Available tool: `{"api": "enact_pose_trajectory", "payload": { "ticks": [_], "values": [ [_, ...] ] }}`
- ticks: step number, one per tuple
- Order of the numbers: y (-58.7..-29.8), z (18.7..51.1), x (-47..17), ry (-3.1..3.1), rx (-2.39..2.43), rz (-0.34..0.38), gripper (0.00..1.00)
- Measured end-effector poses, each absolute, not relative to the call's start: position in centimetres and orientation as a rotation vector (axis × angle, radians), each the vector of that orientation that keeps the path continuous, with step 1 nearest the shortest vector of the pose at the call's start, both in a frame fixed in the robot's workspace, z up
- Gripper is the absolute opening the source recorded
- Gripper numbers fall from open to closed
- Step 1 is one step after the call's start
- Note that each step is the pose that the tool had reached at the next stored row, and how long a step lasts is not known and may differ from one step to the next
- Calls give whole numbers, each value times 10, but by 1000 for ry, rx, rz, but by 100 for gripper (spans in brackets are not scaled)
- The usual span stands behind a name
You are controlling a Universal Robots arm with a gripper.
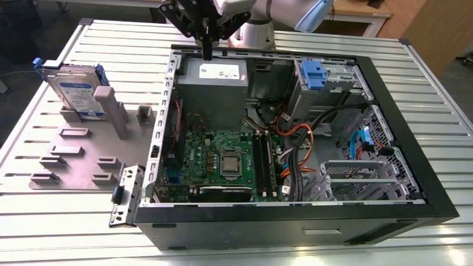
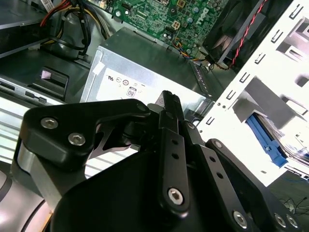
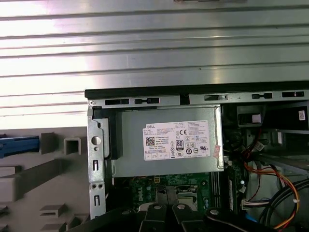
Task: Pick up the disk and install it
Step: 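Reach for the disk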
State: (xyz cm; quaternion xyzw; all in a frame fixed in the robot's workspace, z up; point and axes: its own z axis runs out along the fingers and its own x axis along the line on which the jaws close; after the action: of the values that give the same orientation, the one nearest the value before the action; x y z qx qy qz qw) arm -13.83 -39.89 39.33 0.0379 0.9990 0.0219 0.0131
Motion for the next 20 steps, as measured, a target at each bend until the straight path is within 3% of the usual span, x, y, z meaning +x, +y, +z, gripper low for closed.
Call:
{"api": "enact_pose_trajectory", "payload": {
  "ticks": [20],
  "values": [
    [-399,393,-144,3112,118,68,11]
  ]
}}
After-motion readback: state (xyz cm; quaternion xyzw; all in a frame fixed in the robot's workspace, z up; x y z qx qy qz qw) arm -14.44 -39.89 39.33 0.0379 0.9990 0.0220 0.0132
